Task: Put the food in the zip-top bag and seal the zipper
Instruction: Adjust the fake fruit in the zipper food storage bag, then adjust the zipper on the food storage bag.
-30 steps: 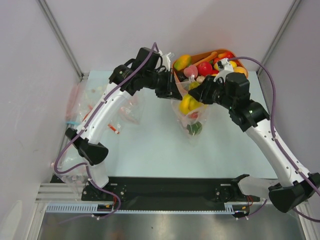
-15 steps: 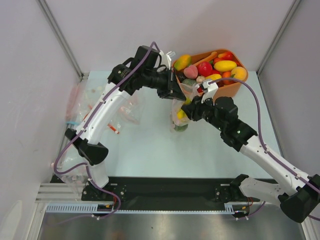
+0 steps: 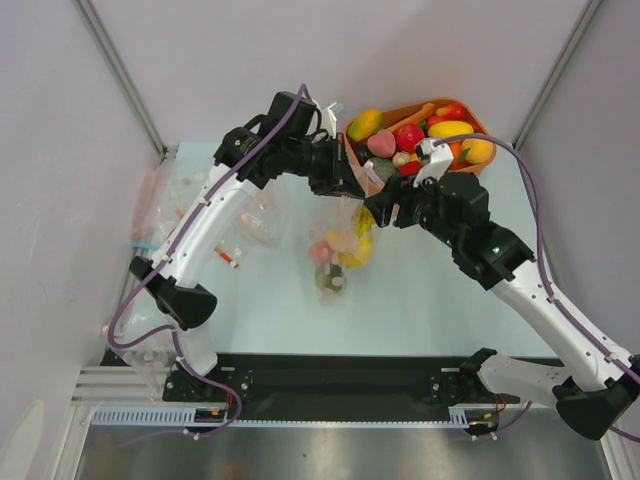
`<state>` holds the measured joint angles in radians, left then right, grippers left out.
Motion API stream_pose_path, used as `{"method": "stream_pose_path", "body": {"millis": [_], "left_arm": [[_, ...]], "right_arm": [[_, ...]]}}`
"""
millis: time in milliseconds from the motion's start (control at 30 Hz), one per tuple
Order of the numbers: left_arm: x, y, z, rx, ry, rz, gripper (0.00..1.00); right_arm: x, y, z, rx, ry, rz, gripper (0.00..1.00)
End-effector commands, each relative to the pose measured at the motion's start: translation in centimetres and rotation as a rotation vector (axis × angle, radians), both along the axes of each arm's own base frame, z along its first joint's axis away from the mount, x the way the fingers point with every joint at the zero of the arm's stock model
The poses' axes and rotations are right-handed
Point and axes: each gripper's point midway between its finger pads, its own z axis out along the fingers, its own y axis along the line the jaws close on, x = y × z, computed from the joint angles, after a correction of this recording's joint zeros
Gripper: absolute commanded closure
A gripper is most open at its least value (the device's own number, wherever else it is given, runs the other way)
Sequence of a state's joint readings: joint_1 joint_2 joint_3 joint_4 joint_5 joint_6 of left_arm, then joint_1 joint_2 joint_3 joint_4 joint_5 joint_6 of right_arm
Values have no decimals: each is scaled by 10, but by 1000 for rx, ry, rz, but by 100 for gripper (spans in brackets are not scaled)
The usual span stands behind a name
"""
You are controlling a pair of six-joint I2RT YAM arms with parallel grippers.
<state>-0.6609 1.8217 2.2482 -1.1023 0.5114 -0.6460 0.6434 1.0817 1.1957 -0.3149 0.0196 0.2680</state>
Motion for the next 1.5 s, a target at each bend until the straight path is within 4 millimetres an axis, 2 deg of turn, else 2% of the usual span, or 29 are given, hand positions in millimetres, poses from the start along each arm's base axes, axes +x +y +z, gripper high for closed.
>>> {"method": "stream_pose_path", "body": {"millis": [0, 167, 367, 467, 633, 833, 967, 1067, 1100, 1167, 1200, 1233, 1300, 1333, 1367, 1400, 1467], "left_arm": [[5, 1, 7, 1, -43, 9, 100], [8, 2, 4, 18, -61, -1, 100], [13, 2, -2, 36, -65, 8, 100], [15, 3, -3, 43, -64, 12, 100], [19, 8, -19, 107, -40, 30, 100], [19, 12, -20, 121, -51, 27, 100], [18, 14, -20, 121, -50, 23, 100], [18, 16, -21, 132, -49, 22, 100], [18, 17, -23, 139, -47, 24, 100], [19, 20, -26, 157, -48, 32, 100], [21, 28, -32, 197, -36, 61, 100], [24, 35, -36, 228, -32, 87, 100], [28, 59, -46, 308, 10, 161, 100], [35, 73, -48, 353, -3, 216, 100], [38, 82, -47, 372, -8, 244, 100], [42, 100, -42, 398, -31, 300, 100], [45, 114, -37, 423, -58, 337, 100]], "right_arm": [[1, -23, 6, 15, 108, -125, 32], [-2, -30, -22, 39, 260, -140, 42], [2, -41, -37, -8, 328, -204, 43], [7, -48, -34, -46, 326, -245, 40], [11, -46, -17, -27, 281, -236, 42], [11, -45, -24, -48, 314, -233, 38], [12, -32, -33, -38, 353, -185, 37], [12, -25, -39, -30, 385, -169, 48], [14, -23, -41, -32, 392, -164, 62], [15, -17, -37, -6, 393, -141, 85], [15, -13, -35, 2, 384, -128, 95], [18, -6, -26, 24, 353, -112, 100], [19, 6, -15, 49, 316, -67, 100], [22, 21, -6, 71, 286, -27, 100], [21, 30, -1, 88, 282, 14, 100], [26, 42, 1, 109, 284, 39, 100], [30, 52, 9, 144, 277, 71, 100]]}}
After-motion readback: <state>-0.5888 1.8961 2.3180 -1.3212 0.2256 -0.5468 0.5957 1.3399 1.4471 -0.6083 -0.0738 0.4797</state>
